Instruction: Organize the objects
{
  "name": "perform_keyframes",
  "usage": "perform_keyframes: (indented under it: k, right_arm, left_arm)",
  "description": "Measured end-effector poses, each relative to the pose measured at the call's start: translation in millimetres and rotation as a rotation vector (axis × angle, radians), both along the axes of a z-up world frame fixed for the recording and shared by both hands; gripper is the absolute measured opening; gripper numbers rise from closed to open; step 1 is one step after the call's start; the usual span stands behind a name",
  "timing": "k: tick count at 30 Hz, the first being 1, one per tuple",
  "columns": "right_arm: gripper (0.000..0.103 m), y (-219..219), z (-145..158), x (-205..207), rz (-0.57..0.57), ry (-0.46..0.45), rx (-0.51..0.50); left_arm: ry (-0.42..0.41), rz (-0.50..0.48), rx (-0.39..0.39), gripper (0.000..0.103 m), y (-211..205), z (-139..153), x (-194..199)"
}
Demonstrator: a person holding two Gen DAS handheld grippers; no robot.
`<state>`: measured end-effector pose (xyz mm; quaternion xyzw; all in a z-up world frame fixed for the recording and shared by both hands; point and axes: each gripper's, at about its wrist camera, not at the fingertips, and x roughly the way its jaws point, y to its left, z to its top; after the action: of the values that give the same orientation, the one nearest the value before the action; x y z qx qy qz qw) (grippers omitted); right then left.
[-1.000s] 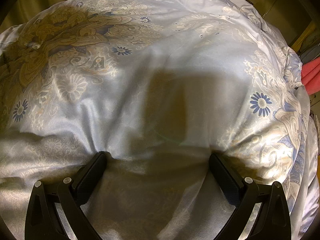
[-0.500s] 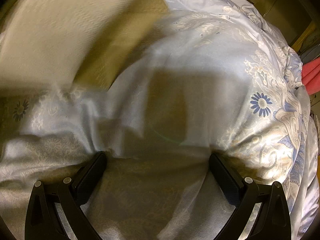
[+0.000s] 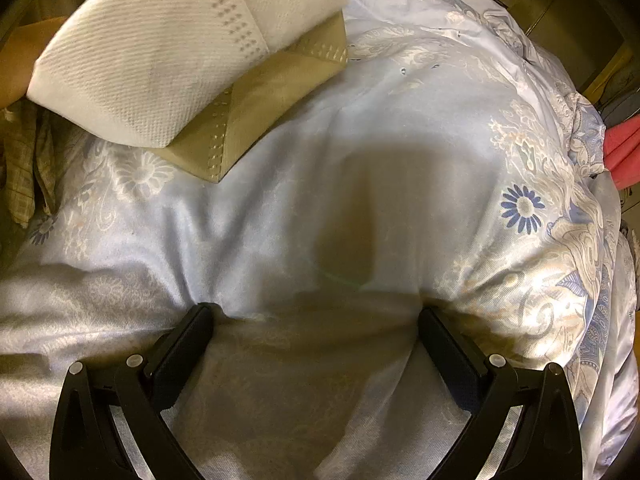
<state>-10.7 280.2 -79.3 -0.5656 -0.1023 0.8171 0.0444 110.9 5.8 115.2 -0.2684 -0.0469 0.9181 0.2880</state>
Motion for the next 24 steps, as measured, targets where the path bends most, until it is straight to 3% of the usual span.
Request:
perform_keyframes:
  k: [14,24]
  right_arm:
    - [0.103,-1.8,0.3,1.7,0.0,0.0,0.0]
    - [0.103,-2.9,0.5,2.8,0.001,0.0,0.0]
  left_arm:
    - [-0.032,0.055,-0.059,0.066,-5.3,-12.3,-15.5]
    - [-0.049,0.068,-0.031,0.066,-10.2,-25.1,-21.2]
